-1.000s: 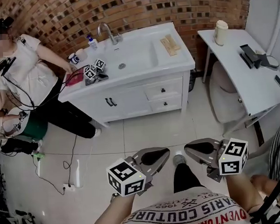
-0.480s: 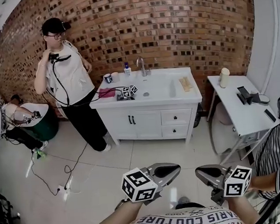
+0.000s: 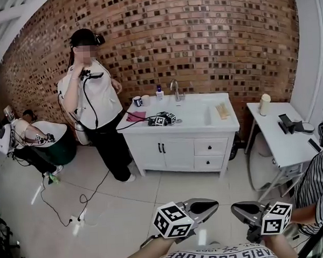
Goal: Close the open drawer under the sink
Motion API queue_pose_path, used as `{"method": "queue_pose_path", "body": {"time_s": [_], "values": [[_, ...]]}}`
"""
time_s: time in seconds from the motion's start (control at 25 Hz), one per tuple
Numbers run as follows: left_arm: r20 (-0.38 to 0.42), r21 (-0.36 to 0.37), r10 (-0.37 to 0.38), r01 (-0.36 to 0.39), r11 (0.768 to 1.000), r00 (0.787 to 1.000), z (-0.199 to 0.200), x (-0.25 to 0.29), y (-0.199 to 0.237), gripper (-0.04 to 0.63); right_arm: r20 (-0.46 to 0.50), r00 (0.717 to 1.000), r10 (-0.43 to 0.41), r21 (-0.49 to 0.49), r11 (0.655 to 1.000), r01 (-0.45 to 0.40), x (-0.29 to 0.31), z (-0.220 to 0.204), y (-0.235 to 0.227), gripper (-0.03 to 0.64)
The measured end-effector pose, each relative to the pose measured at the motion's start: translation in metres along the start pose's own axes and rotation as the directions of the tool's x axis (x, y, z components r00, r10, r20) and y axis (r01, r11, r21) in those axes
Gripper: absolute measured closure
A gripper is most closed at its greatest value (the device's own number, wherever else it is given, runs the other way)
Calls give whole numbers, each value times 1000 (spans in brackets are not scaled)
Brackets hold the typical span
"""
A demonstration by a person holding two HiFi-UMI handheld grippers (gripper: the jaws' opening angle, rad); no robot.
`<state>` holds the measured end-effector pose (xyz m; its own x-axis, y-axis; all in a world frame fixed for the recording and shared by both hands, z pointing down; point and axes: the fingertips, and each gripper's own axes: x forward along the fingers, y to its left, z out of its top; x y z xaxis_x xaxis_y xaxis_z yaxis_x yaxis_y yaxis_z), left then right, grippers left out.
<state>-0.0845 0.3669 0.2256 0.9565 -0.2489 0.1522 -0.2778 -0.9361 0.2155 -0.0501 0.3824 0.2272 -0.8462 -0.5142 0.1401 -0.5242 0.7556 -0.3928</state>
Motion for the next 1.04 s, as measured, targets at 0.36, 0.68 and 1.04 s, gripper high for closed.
{"method": "queue_pose_path", "body": {"time_s": [0.36, 0.68, 1.04], "values": [[-14, -23, -4, 3, 1000, 1000, -3, -2, -5, 614, -25, 1000, 0, 5, 1000, 0, 3, -4, 4, 611], [-28, -34, -18, 17, 999, 999, -13, 5, -13, 613, -48, 999, -16, 10, 1000, 17, -7, -19, 1, 611], [-15, -25, -16, 16, 1000, 1000, -16, 4, -9, 613, -47, 999, -17, -12, 1000, 16, 0, -21, -3, 611]]}}
